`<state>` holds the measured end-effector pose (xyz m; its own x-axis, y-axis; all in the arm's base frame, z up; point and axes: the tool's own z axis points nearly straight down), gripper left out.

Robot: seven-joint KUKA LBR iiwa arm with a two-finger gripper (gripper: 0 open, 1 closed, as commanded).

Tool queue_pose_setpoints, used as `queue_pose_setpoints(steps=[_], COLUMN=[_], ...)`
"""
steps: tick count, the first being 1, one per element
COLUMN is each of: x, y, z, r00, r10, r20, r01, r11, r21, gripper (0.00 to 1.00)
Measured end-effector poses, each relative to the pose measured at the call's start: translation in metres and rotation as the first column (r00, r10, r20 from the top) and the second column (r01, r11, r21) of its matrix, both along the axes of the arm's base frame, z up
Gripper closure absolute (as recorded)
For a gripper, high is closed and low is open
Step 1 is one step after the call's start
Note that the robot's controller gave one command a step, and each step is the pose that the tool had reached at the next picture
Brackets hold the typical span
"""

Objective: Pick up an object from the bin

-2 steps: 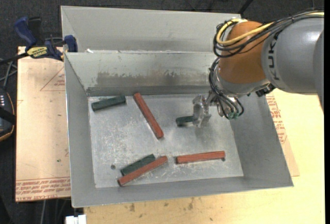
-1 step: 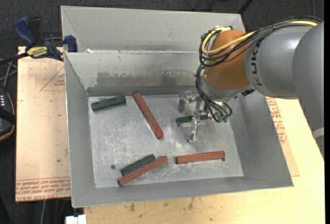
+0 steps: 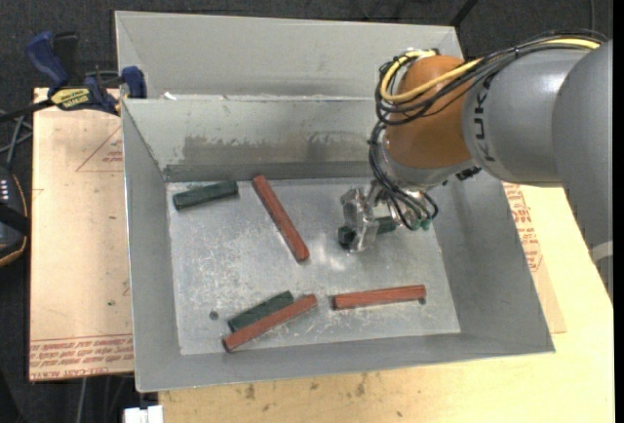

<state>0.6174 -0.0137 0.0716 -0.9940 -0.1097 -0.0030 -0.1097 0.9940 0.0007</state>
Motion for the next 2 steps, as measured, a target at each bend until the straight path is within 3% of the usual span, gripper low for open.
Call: queue_pose_setpoints(steps=[1,2], x=[0.0,0.0], y=[0.0,-0.007], z=[0.0,0.19], r00=[1.0,1.0], r10=[0.0,0.027], r20=[0.0,0.007], r01=[0.0,-0.027], r11=[1.0,1.0], r21=[0.0,-0.001], gripper=[1.0,1.0])
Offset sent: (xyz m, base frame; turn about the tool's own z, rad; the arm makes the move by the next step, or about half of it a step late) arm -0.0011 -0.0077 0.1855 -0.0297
